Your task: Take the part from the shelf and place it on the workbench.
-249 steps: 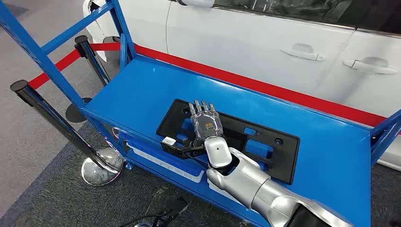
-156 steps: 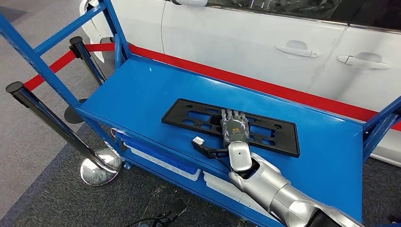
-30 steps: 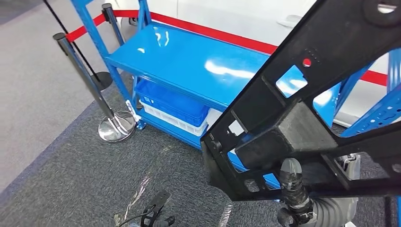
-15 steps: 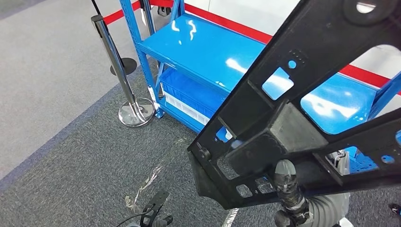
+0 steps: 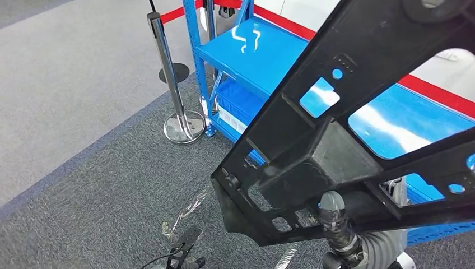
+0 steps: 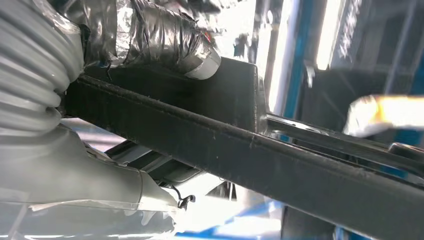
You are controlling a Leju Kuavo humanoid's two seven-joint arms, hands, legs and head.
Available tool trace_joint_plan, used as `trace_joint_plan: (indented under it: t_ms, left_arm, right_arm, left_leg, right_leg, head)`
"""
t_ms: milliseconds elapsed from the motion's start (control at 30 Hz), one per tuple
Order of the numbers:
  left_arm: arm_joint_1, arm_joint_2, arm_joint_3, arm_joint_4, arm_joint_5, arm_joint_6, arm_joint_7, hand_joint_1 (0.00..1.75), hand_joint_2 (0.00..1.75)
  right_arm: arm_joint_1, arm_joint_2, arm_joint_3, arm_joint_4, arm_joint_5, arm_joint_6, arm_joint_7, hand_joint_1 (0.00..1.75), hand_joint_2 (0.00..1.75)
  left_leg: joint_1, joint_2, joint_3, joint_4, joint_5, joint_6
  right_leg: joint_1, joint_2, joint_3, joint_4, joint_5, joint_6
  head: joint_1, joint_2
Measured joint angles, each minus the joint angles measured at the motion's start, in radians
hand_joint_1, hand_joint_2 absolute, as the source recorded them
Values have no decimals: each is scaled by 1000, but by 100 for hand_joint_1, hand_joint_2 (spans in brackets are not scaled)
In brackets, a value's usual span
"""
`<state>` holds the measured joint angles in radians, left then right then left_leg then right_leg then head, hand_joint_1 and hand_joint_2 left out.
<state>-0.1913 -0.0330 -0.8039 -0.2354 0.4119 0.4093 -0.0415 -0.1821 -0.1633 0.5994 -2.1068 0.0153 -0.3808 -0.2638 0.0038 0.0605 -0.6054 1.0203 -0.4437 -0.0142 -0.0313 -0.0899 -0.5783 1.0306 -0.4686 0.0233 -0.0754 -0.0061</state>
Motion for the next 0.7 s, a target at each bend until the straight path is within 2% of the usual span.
trace_joint_plan:
  t_ms: [67,100,133,200,233,267,300,333,367,433,467,500,567,600,633,700]
  left_arm:
    - [5,3,0,0,3,-8,2,0,175]
    - [9,5,0,0,5,-13,4,0,175]
    - [11,7,-1,0,5,-17,7,0,175]
    - [12,9,-1,0,6,-27,10,0,175]
    - [12,10,-1,0,7,-32,11,0,175]
    - [13,11,-2,0,8,-38,12,0,175]
    - [15,12,-4,0,11,-41,14,0,175]
    - [17,13,-6,0,14,-44,15,0,175]
    - [18,13,-8,0,17,-46,15,0,175]
    - [19,14,-10,0,26,-49,15,0,175]
    - [19,14,-10,0,29,-50,14,0,175]
    - [19,14,-10,0,30,-50,14,0,175]
    - [19,15,-11,0,26,-48,13,0,175]
    - [20,16,-12,0,23,-46,14,0,175]
    - [19,16,-12,0,21,-45,15,0,175]
    - [14,15,-13,0,17,-45,18,0,175]
  right_arm:
    - [-6,0,1,0,0,16,0,129,175]
    - [-8,0,1,-1,0,20,0,129,175]
    - [-10,0,2,-2,0,22,0,129,175]
    - [-12,0,2,-3,2,23,-1,129,175]
    - [-11,0,2,-4,2,22,-2,129,175]
    - [-10,0,2,-4,3,22,-4,129,175]
    - [-9,0,2,-6,2,22,-6,129,175]
    - [-8,0,2,-9,2,22,-8,129,175]
    - [-7,0,2,-14,0,22,-11,129,175]
    - [-5,0,2,-23,-6,22,-16,129,175]
    - [-3,0,2,-29,-10,22,-17,129,175]
    - [0,0,2,-32,-11,22,-17,129,175]
    - [3,0,2,-40,-10,22,-17,129,175]
    - [4,0,2,-43,-9,22,-17,129,175]
    - [5,0,2,-47,-7,22,-17,129,175]
    - [8,0,2,-53,-2,22,-17,129,175]
  left_leg:
    - [2,-21,-2,-3,3,18]
    - [4,-31,-1,-6,6,25]
    - [5,-41,1,-10,8,34]
    - [5,-61,2,-11,10,46]
    - [3,-73,1,-10,10,50]
    - [1,-86,1,-9,9,51]
    - [-1,-99,1,-7,8,52]
    - [-2,-112,1,-4,7,52]
    - [-2,-127,1,1,4,52]
    - [-4,-152,-6,15,-2,46]
    - [-3,-164,-12,22,-3,42]
    - [-2,-175,-18,24,-2,36]
    - [2,-190,-26,23,1,26]
    - [0,-178,-31,28,-4,21]
    - [-2,-155,-41,51,-17,15]
    - [-2,-97,-87,150,-65,2]
  right_leg:
    - [0,-14,5,-1,-5,11]
    - [-2,-5,2,9,-16,14]
    - [-4,14,-9,39,-38,16]
    - [-1,63,-64,160,-101,12]
    - [2,76,-97,228,-127,9]
    - [6,83,-121,274,-136,7]
    - [8,86,-129,284,-125,4]
    - [10,89,-122,261,-100,1]
    - [10,99,-98,200,-61,-2]
    - [6,143,-49,85,-13,-8]
    - [5,162,-33,46,-2,-10]
    - [5,171,-30,39,-6,-12]
    - [5,153,-27,32,-4,-19]
    - [4,142,-23,28,-3,-24]
    - [1,129,-18,22,-1,-28]
    - [0,101,-11,17,-2,-34]
  head:
    - [1,0]
    - [2,0]
    - [5,0]
    - [10,0]
    - [10,0]
    - [10,0]
    - [10,0]
    - [10,0]
    - [10,0]
    - [10,0]
    - [10,0]
    - [10,0]
    - [10,0]
    - [8,0]
    - [3,0]
    - [-5,0]
